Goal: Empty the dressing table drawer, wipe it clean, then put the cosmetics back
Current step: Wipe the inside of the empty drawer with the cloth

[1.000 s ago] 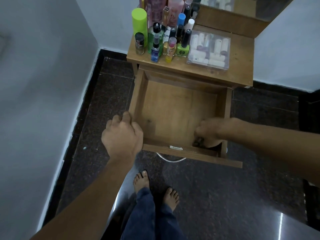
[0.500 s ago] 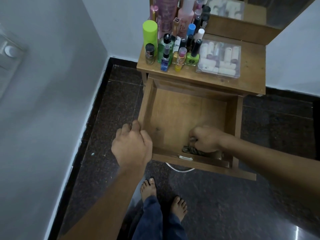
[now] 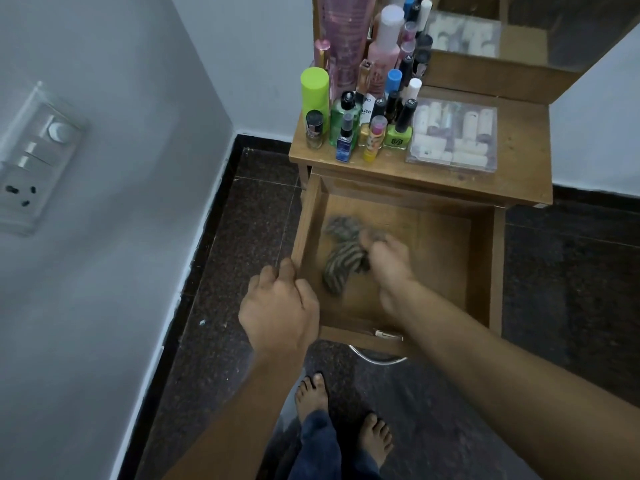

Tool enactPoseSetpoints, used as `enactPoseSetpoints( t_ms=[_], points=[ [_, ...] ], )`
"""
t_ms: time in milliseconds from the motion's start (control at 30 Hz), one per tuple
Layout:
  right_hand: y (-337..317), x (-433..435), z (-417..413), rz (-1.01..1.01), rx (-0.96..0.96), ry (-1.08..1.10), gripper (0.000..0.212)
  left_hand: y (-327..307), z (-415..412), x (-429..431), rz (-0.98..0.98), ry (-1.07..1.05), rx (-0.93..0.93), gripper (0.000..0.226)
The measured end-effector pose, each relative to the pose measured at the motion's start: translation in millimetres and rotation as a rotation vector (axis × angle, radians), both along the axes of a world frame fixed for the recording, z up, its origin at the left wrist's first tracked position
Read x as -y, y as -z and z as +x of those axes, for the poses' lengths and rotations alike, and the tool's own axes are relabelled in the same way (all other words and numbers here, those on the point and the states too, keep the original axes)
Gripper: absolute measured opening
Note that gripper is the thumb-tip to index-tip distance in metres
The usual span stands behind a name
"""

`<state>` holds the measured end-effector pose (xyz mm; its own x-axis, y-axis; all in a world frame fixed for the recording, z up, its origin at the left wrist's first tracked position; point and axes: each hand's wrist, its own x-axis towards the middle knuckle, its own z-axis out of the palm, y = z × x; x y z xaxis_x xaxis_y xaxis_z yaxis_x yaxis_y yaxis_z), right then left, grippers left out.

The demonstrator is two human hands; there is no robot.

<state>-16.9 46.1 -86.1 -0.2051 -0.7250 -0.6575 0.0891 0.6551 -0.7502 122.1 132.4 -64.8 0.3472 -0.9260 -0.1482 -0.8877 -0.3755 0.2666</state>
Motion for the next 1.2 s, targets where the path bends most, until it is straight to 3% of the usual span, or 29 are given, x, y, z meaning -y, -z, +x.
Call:
enactPoseSetpoints(
  t_ms=[100, 167, 300, 433, 533, 633, 767, 867, 933, 967, 1067, 1133, 1200],
  points=[
    [1.1, 24.4, -11.6, -0.236, -0.246, 0.092, 0.023, 0.7, -0.4, 0.6, 0.003, -0.009, -0.009, 0.057],
    [6.4, 25.0, -0.2, -0.322, -0.406, 0.033, 0.031, 0.9, 0.0, 0.6, 0.004, -0.012, -0.002, 0.056],
    [27.2, 13.5, 28.4, -0.439, -0.541, -0.228, 0.042, 2.0, 0.6, 0.6, 0.026, -0.001, 0.013, 0.052],
    [24.4, 32.0, 37.2, -0.423, -0.656, -0.546, 0.05, 1.1, 0.4, 0.2, 0.013, 0.006, 0.014, 0.052],
    [15.8, 35.6, 26.6, -0.515, -0.784, -0.747, 0.045, 0.6, 0.3, 0.6, 0.017, 0.013, 0.006, 0.053],
    [16.6, 23.0, -4.5, -0.69, -0.766, -1.087, 0.04, -0.5, 0.8, 1.6, 0.027, 0.009, 0.005, 0.056],
    [27.4, -12.7, -35.0, -0.806, -0.549, -1.59, 0.037, -1.6, -0.2, 1.4, 0.027, 0.006, 0.001, 0.059],
    [26.5, -9.7, -32.2, -0.829, -0.599, -1.709, 0.038, -2.3, -1.1, 1.7, 0.022, -0.004, -0.007, 0.061],
    [24.8, -6.2, -22.3, -0.884, -0.642, -1.58, 0.039, -2.6, -0.7, 1.8, 0.013, -0.003, -0.007, 0.06],
    [25.3, -6.4, -17.1, -0.847, -0.617, -1.395, 0.038, -2.9, -0.7, 1.8, 0.011, -0.001, -0.008, 0.061],
    [28.3, -1.0, 5.3, -0.524, -0.523, -0.594, 0.035, -3.3, -0.6, 2.0, 0.005, -0.005, -0.024, 0.061],
    [28.9, 15.4, 24.8, -0.44, -0.456, -0.196, 0.03, -3.5, -1.6, 2.3, 0.009, -0.007, -0.028, 0.06],
    [26.6, 30.6, 45.1, -0.443, -0.464, -0.12, 0.03, -3.6, -1.3, 1.9, 0.01, -0.005, -0.027, 0.06]
  ],
)
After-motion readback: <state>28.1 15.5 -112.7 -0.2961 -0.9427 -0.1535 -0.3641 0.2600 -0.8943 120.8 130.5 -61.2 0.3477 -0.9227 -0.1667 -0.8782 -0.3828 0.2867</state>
